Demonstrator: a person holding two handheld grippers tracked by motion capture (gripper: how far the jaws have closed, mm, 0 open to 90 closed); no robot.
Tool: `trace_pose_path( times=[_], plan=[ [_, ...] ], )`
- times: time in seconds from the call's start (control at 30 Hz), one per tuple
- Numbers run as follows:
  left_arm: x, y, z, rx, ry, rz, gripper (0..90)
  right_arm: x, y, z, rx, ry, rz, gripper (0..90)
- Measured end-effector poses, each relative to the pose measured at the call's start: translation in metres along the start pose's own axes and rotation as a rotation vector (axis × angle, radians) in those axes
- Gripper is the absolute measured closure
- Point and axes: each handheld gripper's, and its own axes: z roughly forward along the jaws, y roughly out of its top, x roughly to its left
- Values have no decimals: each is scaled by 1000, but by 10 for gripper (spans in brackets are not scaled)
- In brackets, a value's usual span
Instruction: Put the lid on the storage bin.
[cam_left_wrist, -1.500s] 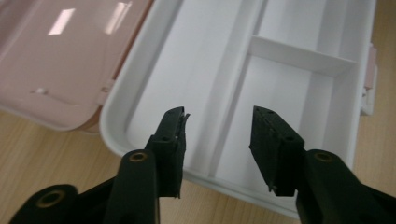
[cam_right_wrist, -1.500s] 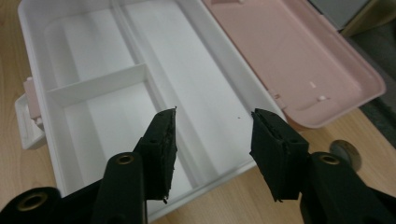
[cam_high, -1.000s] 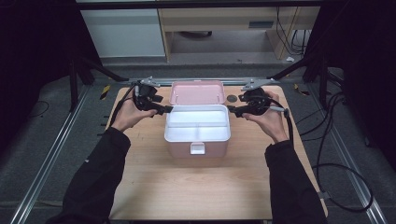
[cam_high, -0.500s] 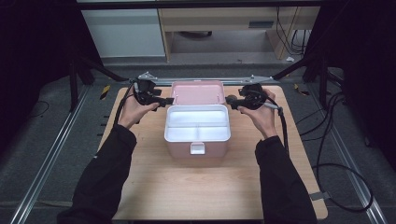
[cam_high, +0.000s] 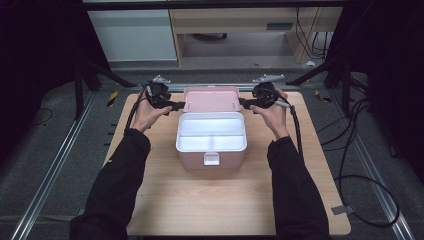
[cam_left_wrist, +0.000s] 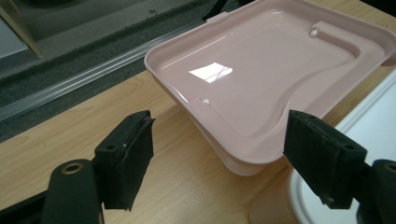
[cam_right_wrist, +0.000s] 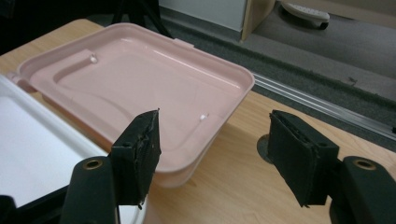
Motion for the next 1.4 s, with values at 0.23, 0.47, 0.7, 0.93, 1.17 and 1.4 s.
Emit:
trace_pose_path(
  times=[0.23,0.47,0.7,0.93,1.17,1.4],
  plan=[
    [2,-2,16,-9,-14,-41,238,2,-3,26,18,6,29,348],
    [4,-10,39,52,-29,-53,222,6,-7,46,57,17,27,347],
    [5,-13,52,48,-49,-92,231,4,-10,55,63,46,70,340],
    [3,-13,54,48,-59,-108,317,-2,-14,56,113,31,63,378],
    [0,-12,56,57,-53,-141,384,-1,-19,65,121,73,90,431],
    [-1,-12,57,63,-37,-141,422,-3,-19,69,139,82,129,437]
  ],
)
